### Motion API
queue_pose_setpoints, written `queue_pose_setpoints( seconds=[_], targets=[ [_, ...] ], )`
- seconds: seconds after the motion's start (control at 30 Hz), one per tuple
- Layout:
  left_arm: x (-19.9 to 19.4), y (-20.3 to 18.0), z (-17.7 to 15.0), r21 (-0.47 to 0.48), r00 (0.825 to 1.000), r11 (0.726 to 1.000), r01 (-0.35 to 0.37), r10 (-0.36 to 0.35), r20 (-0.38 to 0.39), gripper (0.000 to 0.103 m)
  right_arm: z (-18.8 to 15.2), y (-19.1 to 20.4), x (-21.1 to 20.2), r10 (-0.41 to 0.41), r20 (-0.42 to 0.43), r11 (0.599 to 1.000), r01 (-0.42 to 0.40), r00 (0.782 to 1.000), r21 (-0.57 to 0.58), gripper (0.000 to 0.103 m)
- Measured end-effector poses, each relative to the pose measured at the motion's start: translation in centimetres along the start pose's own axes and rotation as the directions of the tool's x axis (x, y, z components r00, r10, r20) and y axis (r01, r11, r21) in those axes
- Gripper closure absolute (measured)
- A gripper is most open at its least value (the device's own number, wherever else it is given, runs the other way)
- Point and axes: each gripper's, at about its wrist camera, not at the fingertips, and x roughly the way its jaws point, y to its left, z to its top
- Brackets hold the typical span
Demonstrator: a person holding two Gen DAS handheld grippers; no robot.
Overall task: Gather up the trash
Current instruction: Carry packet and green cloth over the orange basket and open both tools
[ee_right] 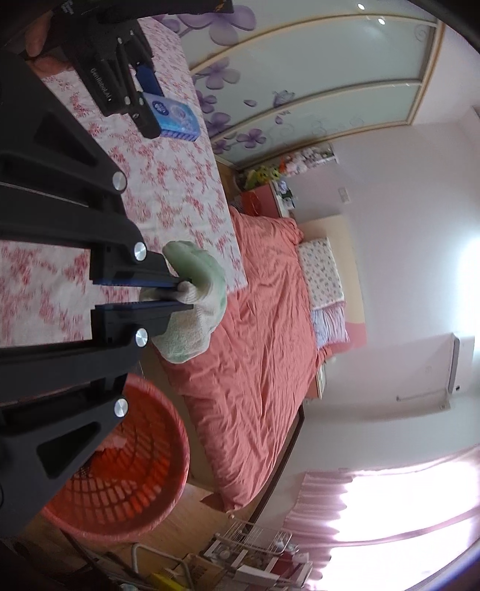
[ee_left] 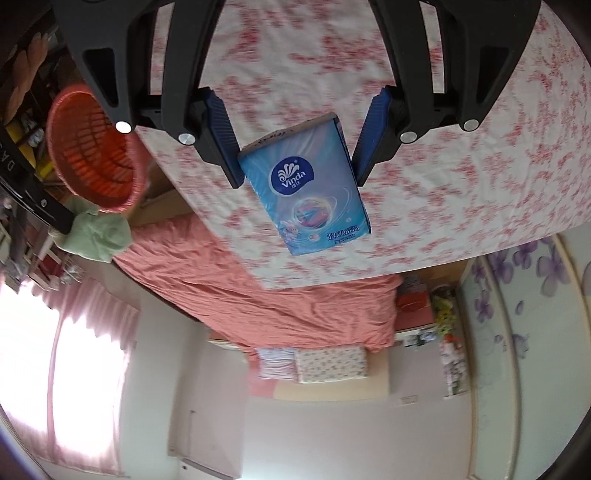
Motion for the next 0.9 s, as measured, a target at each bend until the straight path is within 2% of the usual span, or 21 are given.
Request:
queue_pose_setpoints(
  seconds=[0.33,0.63,0.9],
  targets=[
    [0.5,-6.2,0.0,0.055,0.99,0.989,0.14,-0.14,0.001,0.043,0.0,-6.0,-2.3,-0.068,0.053,0.995,0.064,0.996,0.079,0.096],
    [1.1,-11.7,-0.6,0.118,0.964,0.958,0.263,-0.264,-0.005,0.043,-0.5,-10.8,-4.2,-0.142,0.092,0.981,0.128,0.986,0.146,0.096],
    [2.4,-16.6,-1.3,0.159,0.936,0.923,0.351,-0.348,-0.048,0.043,-1.5,-15.3,-4.5,-0.197,0.076,0.964,0.179,0.977,0.197,0.096]
  ],
)
